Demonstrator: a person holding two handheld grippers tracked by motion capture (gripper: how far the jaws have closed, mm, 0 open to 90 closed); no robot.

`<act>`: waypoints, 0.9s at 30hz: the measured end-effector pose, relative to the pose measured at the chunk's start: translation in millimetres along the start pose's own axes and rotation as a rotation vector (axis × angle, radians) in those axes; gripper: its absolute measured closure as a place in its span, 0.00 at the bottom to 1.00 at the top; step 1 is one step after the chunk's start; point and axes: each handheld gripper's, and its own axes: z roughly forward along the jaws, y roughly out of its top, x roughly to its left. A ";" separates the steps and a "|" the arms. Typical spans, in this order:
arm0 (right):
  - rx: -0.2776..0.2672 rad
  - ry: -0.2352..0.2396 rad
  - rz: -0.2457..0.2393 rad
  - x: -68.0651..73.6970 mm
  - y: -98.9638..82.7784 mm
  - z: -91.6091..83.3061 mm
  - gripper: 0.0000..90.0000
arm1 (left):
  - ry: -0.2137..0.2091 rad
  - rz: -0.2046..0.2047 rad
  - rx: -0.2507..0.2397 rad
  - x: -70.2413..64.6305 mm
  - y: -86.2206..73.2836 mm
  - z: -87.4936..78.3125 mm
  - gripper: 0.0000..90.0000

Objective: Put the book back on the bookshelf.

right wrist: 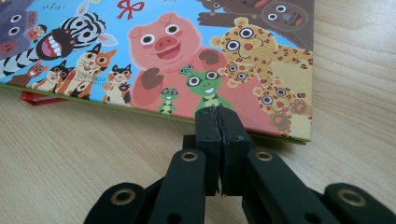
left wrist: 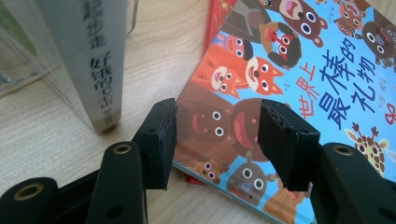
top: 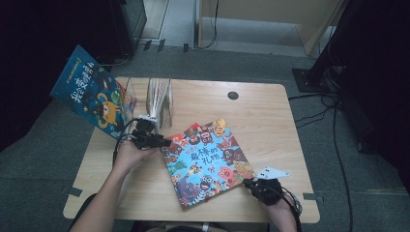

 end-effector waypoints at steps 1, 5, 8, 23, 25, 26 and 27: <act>-0.001 0.002 0.002 -0.1 -0.1 0.1 0.98 | -0.003 0.003 -0.001 -0.6 0.4 -0.4 0.53; -0.006 0.006 0.006 -1.1 -0.2 0.4 0.99 | 0.003 0.011 -0.011 -3.9 1.8 1.4 0.52; -0.006 0.007 0.009 -1.9 -0.1 0.2 0.99 | 0.003 0.019 -0.020 -6.3 3.5 3.4 0.51; -0.026 0.001 0.028 -5.5 0.1 0.4 1.00 | 0.010 0.021 0.006 -6.5 0.8 -1.8 0.47; -0.028 -0.004 0.024 -5.7 0.5 1.0 1.00 | 0.009 0.013 0.001 -5.2 -0.5 -3.4 0.47; -0.029 -0.003 0.029 -6.0 0.5 1.0 1.00 | 0.012 0.006 -0.001 -4.7 -1.2 -4.2 0.47; -0.029 -0.002 0.029 -6.3 0.5 1.1 1.00 | 0.013 0.006 -0.001 -3.6 -2.0 -5.5 0.47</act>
